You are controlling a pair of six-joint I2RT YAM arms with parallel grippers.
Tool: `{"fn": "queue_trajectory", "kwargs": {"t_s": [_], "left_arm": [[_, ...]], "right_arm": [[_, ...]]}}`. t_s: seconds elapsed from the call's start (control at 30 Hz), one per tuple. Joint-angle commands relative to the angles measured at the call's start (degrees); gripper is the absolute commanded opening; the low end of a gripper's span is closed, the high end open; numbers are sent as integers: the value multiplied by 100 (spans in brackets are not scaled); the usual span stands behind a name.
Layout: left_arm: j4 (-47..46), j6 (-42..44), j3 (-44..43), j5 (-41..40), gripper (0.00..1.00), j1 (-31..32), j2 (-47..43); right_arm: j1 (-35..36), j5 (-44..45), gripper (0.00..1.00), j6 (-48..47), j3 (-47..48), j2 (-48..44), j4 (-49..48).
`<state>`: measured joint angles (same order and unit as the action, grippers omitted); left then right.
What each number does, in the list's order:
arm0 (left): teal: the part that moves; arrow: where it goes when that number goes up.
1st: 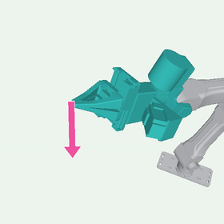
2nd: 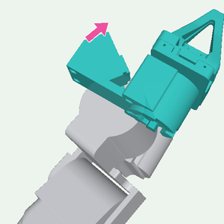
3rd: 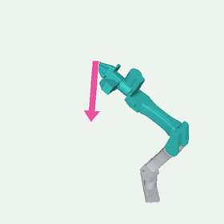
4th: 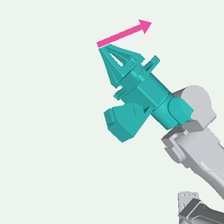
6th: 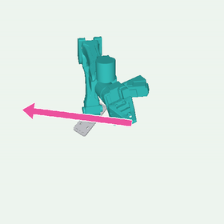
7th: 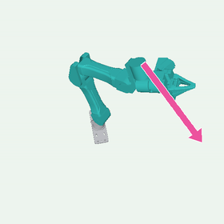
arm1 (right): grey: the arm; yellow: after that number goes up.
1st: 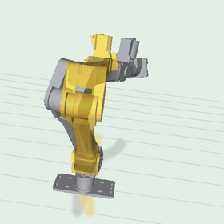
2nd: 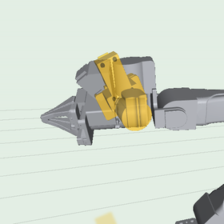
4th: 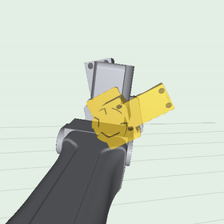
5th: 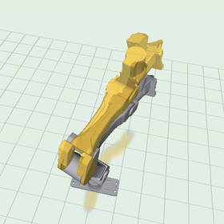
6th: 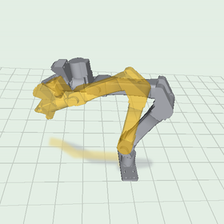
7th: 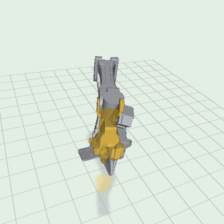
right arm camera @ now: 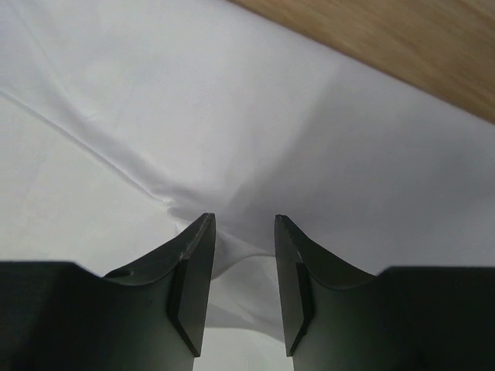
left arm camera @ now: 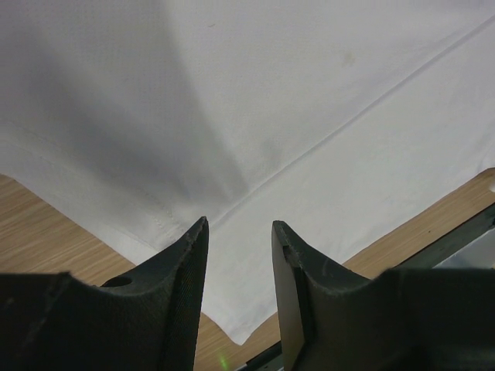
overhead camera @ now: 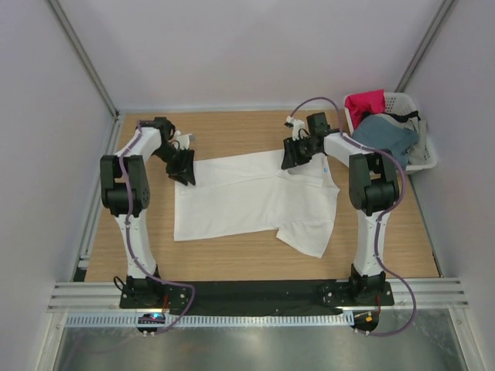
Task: Fold and stack the t-shirts
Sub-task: Fold the tshirt
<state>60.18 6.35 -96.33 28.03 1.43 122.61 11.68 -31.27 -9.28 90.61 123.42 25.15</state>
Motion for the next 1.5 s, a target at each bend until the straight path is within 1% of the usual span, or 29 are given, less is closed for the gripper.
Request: {"fn": "queue_trajectory", "kwargs": {"t_s": [0.0, 0.1, 0.23, 0.33, 0.43, 0.5, 0.57, 0.63, 0.77, 0.87, 1.0, 1.17, 1.23, 1.47], "left_arm": [[55, -72, -298, 1, 40, -38, 184], [37, -90, -368, -8, 40, -38, 228], [64, -99, -482, -17, 40, -46, 290], [38, -125, -544, -34, 40, -82, 316], [20, -125, -675, -113, 40, -99, 360], [72, -116, -790, -149, 40, -108, 378], [81, -108, -939, -236, 40, -117, 413], [160, -81, -1071, -254, 41, -125, 457], [222, -72, -1168, -385, 41, -117, 624], [196, -116, -1221, -483, 40, -117, 685], [178, -169, -1388, -693, 41, -117, 843], [134, -178, -1520, -1019, 41, -117, 1002], [160, -178, -1607, -1089, 41, -117, 1150], [371, -134, -2520, -1423, 41, -117, 1704]], "right_arm": [[220, -160, 42, 40, -436, -782, 131], [396, -231, 42, 154, -850, -1082, 78], [756, -275, 42, 338, -1710, -1670, 34], [976, -319, 42, 418, -2124, -2145, 78], [968, -319, 42, 524, -2205, -2445, 104], [811, -179, 42, 462, -2057, -2498, 131], [608, -108, 41, 532, -1899, -2437, 26], [249, -3, 41, 620, -1591, -2200, -97], [-218, 182, 41, 603, -985, -1620, -203], [-385, 358, 41, 462, -598, -1215, -194], [-500, 577, 42, 392, -307, -793, -194], [-500, 1375, 43, 400, -263, -539, -396], [-500, 1544, 43, 392, -158, -424, -362], [-553, 1984, 43, 330, 229, 86, -203]]}}
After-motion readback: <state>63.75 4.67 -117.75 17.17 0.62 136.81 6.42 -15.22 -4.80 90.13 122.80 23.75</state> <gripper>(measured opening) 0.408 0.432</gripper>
